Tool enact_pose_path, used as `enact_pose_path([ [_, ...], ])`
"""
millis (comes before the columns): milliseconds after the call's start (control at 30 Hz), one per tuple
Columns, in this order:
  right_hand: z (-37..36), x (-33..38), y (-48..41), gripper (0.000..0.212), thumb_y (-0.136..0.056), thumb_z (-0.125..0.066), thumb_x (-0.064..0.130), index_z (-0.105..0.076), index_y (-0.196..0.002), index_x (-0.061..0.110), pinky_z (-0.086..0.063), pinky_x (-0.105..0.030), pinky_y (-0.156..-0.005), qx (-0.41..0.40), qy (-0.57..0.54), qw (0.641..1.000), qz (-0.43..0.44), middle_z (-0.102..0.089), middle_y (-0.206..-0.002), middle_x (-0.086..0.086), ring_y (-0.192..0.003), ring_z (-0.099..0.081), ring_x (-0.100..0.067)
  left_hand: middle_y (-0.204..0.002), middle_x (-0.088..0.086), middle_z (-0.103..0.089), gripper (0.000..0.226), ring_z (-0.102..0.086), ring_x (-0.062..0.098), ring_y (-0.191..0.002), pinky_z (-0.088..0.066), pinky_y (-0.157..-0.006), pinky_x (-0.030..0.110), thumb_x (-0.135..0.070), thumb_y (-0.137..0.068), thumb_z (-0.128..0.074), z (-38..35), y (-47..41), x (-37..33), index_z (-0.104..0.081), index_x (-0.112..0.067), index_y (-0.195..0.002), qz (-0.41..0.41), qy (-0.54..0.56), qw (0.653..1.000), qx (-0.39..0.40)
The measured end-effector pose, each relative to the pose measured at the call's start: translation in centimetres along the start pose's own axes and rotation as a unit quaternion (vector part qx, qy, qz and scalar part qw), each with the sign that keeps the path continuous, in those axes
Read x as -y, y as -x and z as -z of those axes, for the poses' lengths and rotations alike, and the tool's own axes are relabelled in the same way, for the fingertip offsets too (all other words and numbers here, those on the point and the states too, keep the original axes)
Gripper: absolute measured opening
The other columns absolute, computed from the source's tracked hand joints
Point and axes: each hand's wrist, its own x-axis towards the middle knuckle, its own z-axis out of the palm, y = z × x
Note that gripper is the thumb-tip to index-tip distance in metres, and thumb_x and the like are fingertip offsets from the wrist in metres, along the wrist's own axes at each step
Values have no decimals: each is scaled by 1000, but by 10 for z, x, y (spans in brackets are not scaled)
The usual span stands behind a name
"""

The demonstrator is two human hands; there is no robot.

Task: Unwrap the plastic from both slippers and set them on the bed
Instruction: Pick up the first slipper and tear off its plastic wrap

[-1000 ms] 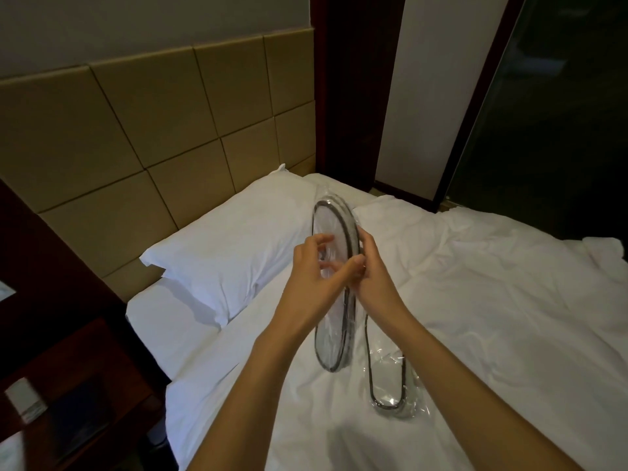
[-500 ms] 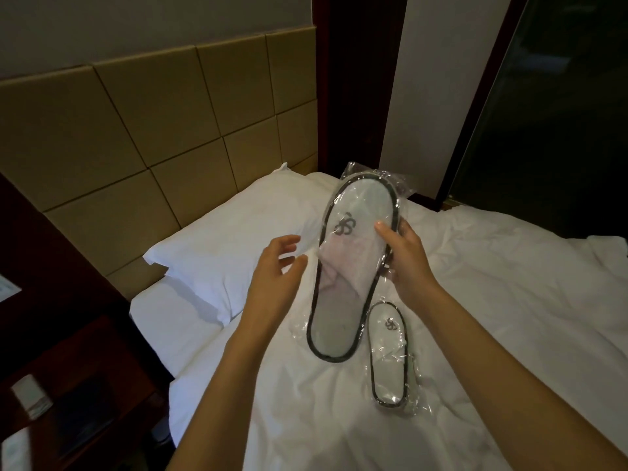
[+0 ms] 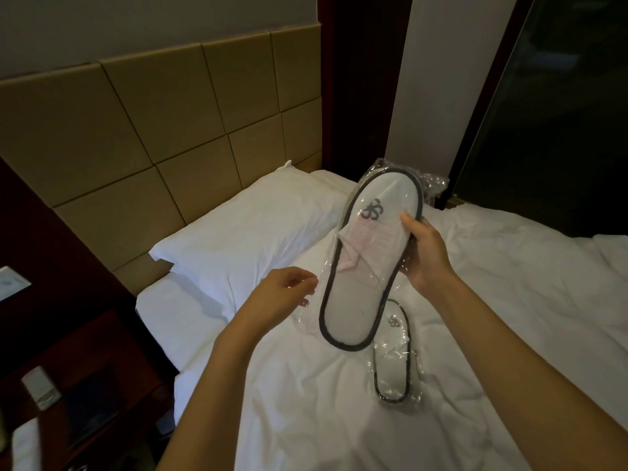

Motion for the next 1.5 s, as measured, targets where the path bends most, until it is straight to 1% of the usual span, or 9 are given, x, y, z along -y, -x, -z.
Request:
enact_pose_path([
  [133, 8, -1, -1, 32, -91, -59, 34, -60, -119, 19, -57, -36, -66, -11, -23, 1000, -14, -70, -102, -2, -97, -65, -23, -84, -12, -70, 19, -67, -1, -64, -48, -64, 19, -33, -86, -63, -6, 0, -1, -68, -23, -101, -11, -31, 999, -34],
  [300, 16, -4, -4, 44, -88, -62, 35, -58, -128, 16, -54, -45, -87, -24, -54, 998, -36, -65, -120, -9, -111, -61, -29, -73, -8, -70, 12, -61, -5, -52, -47, -50, 15, -33, -85, -64, -5, -1, -3, -71, -24, -88, -14, -45, 999, -5],
  [433, 22, -4, -5, 43, -87, -63, 35, -60, -126, 18, -48, -52, -98, -29, -66, 997, -40, -63, -127, -10, -116, -59, -31, -74, -11, -72, 7, -65, -3, -60, -52, -58, 20, -34, -83, -67, -2, -2, -3, -71, -29, -80, -21, -59, 998, 22],
  [600, 29, -5, -3, 39, -89, -61, 33, -62, -124, 17, -58, -42, -81, -25, -104, 993, -40, -70, -116, -6, -107, -65, -26, -66, -9, -71, 11, -63, -3, -54, -51, -56, 17, -27, -84, -66, -1, -2, -2, -70, -25, -74, -24, -66, 997, 18],
  [700, 35, -9, -2, 32, -89, -59, 34, -67, -116, 18, -55, -44, -88, -18, -124, 991, -43, -72, -111, -6, -104, -67, -25, -64, -8, -70, 13, -63, -2, -53, -48, -51, 11, -25, -86, -65, 2, -3, -5, -69, -23, -74, -31, -50, 998, 5],
  [867, 41, -16, 2, 25, -91, -55, 34, -72, -104, 21, -57, -39, -79, -17, -172, 984, -53, -76, -100, -2, -92, -71, -22, -68, -7, -70, 13, -64, -2, -57, -49, -55, 14, -26, -88, -62, 3, -3, -10, -69, -18, -80, -33, -36, 999, 12],
  [1033, 45, -21, 3, 36, -91, -53, 37, -67, -120, 20, -53, -44, -89, -8, -202, 977, -72, -70, -115, -4, -106, -65, -26, -77, -6, -75, 15, -71, 7, -72, -54, -73, 31, -22, -92, -56, -2, 1, -14, -65, -12, -87, -34, 36, 998, 32],
  [1233, 49, -35, 4, 42, -89, -57, 36, -61, -126, 17, -49, -44, -96, -17, -210, 971, -114, -65, -115, -9, -103, -62, -29, -85, -15, -75, 19, -71, 5, -77, -57, -69, 27, -25, -98, -45, -6, 3, -23, -58, -11, -94, -61, 133, 989, 25],
  [1500, 47, -64, 10, 43, -90, -60, 41, -51, -119, 11, -48, -48, -91, -8, -74, 964, -257, -56, -105, -13, -96, -59, -33, -95, -7, -74, 20, -72, 8, -80, -57, -62, 24, -30, -99, -42, -4, -1, -28, -53, -13, -96, -89, 133, 987, -14],
])
